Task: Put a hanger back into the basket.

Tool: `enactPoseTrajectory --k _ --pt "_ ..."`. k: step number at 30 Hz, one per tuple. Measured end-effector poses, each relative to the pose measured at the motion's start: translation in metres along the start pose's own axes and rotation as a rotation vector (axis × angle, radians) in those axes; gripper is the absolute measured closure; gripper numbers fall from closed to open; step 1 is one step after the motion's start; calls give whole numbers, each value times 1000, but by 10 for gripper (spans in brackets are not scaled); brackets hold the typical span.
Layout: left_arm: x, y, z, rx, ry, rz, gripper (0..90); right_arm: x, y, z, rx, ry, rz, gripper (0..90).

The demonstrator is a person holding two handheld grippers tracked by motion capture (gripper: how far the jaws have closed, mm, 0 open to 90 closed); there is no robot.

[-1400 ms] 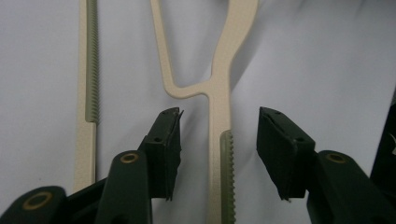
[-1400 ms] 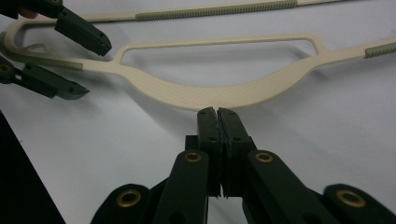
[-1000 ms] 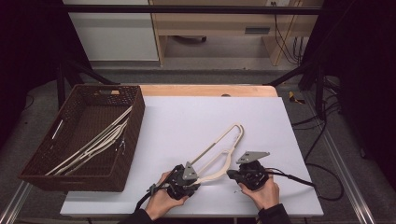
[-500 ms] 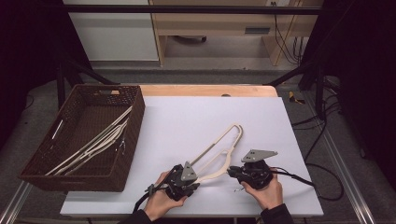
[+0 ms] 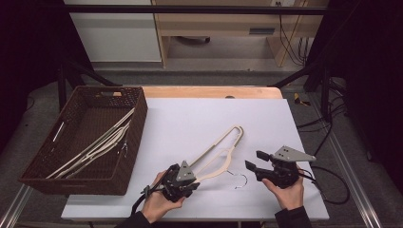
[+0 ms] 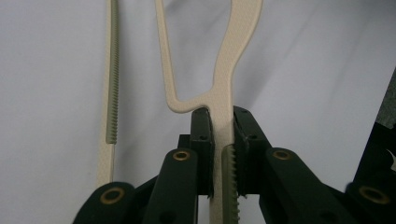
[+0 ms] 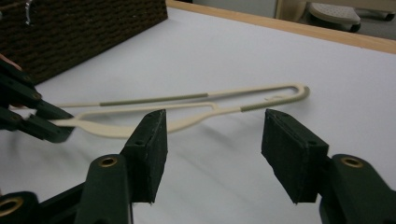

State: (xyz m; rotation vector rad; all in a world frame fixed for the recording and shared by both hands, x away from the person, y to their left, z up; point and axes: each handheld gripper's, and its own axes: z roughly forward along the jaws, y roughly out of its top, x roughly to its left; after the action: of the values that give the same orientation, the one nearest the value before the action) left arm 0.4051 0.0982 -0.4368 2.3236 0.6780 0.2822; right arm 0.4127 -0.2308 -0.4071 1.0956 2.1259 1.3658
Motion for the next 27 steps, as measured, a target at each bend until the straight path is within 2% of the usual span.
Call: enactPoseTrajectory --k 2,5,6,11,15,18,22,27 --pt "2 -1 -2 -8 -6 -14 800 -3 -3 1 7 -12 -1 390" --pt "5 -1 -8 -13 -12 -12 800 -8 -8 4 22 -19 5 377" --pt "6 -1 -12 -27 -1 -12 800 -11 -11 6 31 -31 9 367" --pt "7 0 -23 -50 16 6 801 -15 -16 8 41 -34 21 351" --pt "9 0 -35 -74 16 8 801 -15 -18 9 38 -27 11 317" --pt "12 1 -46 -96 15 6 801 -15 -18 10 30 -16 -6 259" --pt "15 3 -61 -131 11 4 801 -15 -19 10 29 -17 -7 188" --pt "19 8 -81 -171 4 11 801 -14 -20 10 31 -19 -2 144"
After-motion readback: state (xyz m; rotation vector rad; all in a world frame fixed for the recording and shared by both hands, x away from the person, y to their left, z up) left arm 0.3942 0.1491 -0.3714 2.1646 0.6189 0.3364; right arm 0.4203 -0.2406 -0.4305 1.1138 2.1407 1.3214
